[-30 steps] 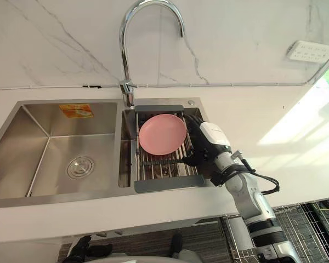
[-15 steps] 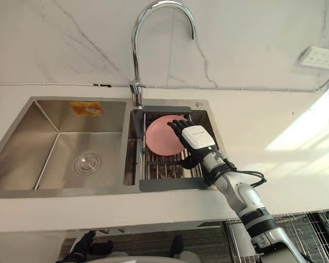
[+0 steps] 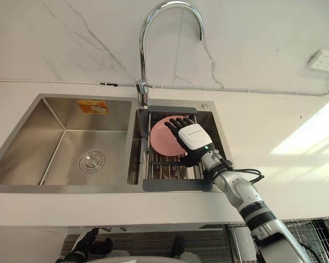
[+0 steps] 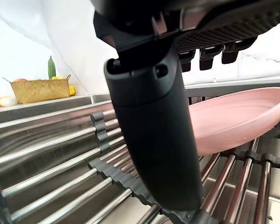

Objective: Walk over to the sink, pick up the cup, carry it to the dishwasher, place the cup inside the dishwasher, then close the dishwasher door

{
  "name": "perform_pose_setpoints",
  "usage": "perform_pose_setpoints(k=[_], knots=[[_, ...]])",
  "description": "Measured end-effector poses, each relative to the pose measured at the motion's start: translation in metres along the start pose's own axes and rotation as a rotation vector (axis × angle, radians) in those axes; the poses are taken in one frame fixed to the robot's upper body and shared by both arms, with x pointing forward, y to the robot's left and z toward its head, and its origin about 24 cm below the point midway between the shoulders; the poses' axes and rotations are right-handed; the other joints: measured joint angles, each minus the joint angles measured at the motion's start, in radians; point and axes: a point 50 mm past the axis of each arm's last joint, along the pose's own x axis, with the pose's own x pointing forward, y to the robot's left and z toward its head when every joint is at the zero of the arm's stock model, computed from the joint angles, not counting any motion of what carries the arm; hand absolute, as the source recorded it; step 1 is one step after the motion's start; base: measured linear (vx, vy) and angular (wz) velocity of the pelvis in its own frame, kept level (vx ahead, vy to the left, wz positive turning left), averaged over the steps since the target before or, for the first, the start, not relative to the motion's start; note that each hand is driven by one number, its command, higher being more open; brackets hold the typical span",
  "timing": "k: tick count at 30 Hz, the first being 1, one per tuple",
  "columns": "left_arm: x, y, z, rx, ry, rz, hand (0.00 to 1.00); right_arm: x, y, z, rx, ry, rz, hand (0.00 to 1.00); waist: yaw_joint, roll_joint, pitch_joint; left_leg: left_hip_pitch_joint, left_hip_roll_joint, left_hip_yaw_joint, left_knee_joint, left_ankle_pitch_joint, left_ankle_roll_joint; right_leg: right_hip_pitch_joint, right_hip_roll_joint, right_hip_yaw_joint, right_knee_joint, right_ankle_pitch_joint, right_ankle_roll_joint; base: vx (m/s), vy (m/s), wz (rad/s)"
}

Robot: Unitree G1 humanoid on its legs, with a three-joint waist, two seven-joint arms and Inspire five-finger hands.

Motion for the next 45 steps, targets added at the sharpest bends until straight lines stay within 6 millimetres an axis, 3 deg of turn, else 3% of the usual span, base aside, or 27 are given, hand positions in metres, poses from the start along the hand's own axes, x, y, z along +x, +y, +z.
perform_pose_setpoints(k=[5,6,14,22,27,37,42,45], knots=[[0.0,0.002,-0.001,0.021,0.005,-0.003,1.0,0.002,0.001,-0.005,-0.01,0.017,-0.009,1.0,0.012,0.003,0.012,0.002,-0.001,-0.009,-0.003,0.005,0.0,0.006,-0.002,-0.008,0.0,0.0,0.0,-0.01,0.019,0.05],[-0.001,0.001,-0.003,0.032,0.009,-0.007,1.0,0.003,0.0,-0.005,-0.014,0.02,-0.011,0.0,0.013,0.004,0.016,0.002,-0.002,-0.012,-0.006,0.007,0.0,0.007,-0.003,-0.01,0.0,0.0,0.0,-0.01,0.019,0.07],[-0.008,0.0,-0.025,0.087,0.075,-0.028,1.0,0.002,0.005,-0.008,-0.049,0.032,-0.014,0.0,0.012,0.007,0.032,0.004,-0.005,-0.014,-0.016,0.013,0.0,0.007,-0.005,-0.012,0.0,0.0,0.0,0.0,0.002,0.0],[-0.009,-0.005,-0.026,0.109,0.077,-0.057,1.0,0.008,-0.008,-0.01,-0.18,-0.002,-0.232,0.0,0.018,0.023,0.042,0.001,-0.009,-0.028,-0.02,0.02,0.001,0.012,-0.01,-0.024,0.0,0.003,-0.003,-0.01,0.027,0.05],[-0.009,-0.007,-0.026,0.135,0.074,-0.063,1.0,0.006,0.0,-0.012,-0.2,0.004,-0.202,0.0,0.024,0.027,0.045,0.002,-0.009,-0.033,-0.026,0.024,0.001,0.011,-0.01,-0.028,-0.001,0.004,-0.004,0.0,0.006,0.02],[-0.009,-0.007,-0.025,0.154,0.069,-0.066,1.0,0.004,-0.003,-0.013,-0.205,-0.013,-0.233,0.0,0.022,0.032,0.049,0.008,-0.011,-0.029,-0.032,0.025,0.003,0.011,-0.01,-0.024,-0.001,0.006,-0.003,0.0,0.013,-0.01],[-0.01,-0.009,-0.028,0.151,0.076,-0.069,1.0,0.003,-0.021,-0.014,-0.212,-0.044,-0.318,0.0,0.01,0.042,0.055,0.009,-0.011,-0.024,-0.033,0.025,0.004,0.01,-0.01,-0.018,-0.001,0.008,-0.003,0.0,0.0,-0.02],[-0.011,-0.011,-0.029,0.147,0.078,-0.071,1.0,0.001,-0.046,-0.012,-0.174,-0.055,-0.466,0.0,0.005,0.048,0.058,0.011,-0.011,-0.013,-0.037,0.026,0.004,0.005,-0.007,-0.008,-0.001,0.009,-0.005,0.0,0.004,-0.09]])
